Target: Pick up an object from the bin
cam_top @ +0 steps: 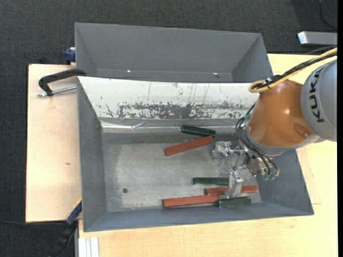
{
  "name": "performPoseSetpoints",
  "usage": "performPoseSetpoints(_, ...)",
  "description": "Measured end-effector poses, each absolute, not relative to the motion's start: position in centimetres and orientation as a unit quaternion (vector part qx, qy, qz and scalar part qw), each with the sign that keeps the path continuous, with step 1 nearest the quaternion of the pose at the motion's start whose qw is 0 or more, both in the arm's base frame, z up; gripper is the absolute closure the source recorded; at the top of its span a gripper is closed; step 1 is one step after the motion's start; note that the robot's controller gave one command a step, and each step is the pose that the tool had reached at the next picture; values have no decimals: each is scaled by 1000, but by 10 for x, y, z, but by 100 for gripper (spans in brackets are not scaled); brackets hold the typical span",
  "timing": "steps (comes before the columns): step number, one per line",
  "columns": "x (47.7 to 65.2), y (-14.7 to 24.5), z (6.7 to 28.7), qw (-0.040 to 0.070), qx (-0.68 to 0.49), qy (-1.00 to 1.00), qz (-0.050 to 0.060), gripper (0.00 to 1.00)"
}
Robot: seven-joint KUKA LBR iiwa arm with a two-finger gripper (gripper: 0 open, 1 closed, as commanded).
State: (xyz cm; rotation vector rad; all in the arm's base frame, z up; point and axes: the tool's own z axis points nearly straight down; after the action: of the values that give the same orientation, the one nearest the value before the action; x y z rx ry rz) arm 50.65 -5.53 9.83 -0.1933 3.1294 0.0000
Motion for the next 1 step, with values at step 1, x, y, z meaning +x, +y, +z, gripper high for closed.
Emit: performPoseSetpoints(1, 493, -62, 73, 2, -48, 999, 0, 100)
